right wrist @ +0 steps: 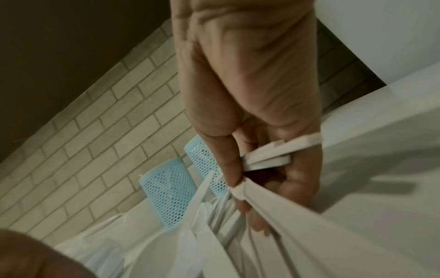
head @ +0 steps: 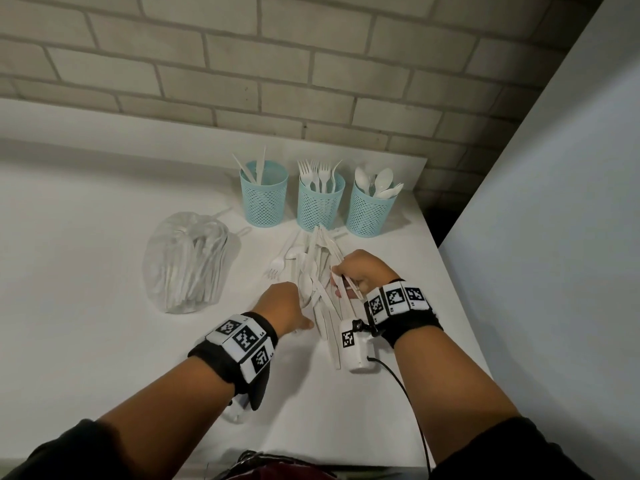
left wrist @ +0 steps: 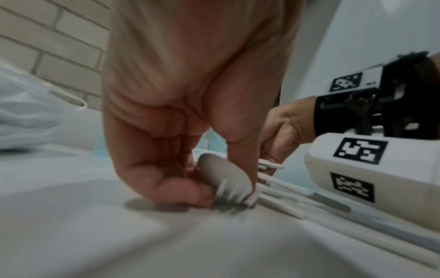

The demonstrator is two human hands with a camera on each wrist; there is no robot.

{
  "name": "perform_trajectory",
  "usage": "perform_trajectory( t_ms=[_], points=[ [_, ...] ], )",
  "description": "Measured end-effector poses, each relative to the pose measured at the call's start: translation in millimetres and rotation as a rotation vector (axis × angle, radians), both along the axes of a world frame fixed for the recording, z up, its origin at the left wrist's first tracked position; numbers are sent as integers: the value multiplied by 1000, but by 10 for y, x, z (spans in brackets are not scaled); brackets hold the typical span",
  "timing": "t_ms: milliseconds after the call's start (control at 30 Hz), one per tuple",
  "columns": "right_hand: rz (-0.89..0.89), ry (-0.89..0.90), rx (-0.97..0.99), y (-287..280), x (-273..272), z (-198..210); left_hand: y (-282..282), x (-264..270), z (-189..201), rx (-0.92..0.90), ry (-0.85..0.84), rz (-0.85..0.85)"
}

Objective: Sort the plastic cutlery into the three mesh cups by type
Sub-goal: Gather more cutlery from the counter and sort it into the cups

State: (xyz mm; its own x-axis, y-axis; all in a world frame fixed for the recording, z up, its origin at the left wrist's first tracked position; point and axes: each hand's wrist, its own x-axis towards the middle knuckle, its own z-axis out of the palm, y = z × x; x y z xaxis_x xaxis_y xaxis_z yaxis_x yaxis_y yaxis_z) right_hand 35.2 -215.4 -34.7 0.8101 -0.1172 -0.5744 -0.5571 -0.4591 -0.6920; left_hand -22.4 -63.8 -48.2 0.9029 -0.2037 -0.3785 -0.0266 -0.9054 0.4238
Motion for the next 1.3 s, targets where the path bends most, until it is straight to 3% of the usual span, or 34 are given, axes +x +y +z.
perform_trajectory(
  t_ms=[100,267,433,500,767,900,1000,1167,1300],
  points=[
    [-47,-1,214,-24,-40,49,1,42,34,17,51,22],
    [-21,-130,481,-98,-54,126,136,75,118,-106,195,127],
    [-58,-205,604,-78,-42,208,353,149,386,-88,39,134],
    [-68,-217,642,-49,-34,234,419,200,492,-196,33,181],
    [57,-268,461,42,-16,396,432,398,673,-719,3,318],
    [77,-306,524,139,-47,420,261,476,599,-910,41,392],
    [16,-326,557,190,-65,409,124,497,554,-1120,166,470],
    [-86,-358,617,185,-55,375,14,521,499,-1223,249,428],
    [-68,-372,687,138,-51,377,69,519,518,-1254,266,336]
  ],
)
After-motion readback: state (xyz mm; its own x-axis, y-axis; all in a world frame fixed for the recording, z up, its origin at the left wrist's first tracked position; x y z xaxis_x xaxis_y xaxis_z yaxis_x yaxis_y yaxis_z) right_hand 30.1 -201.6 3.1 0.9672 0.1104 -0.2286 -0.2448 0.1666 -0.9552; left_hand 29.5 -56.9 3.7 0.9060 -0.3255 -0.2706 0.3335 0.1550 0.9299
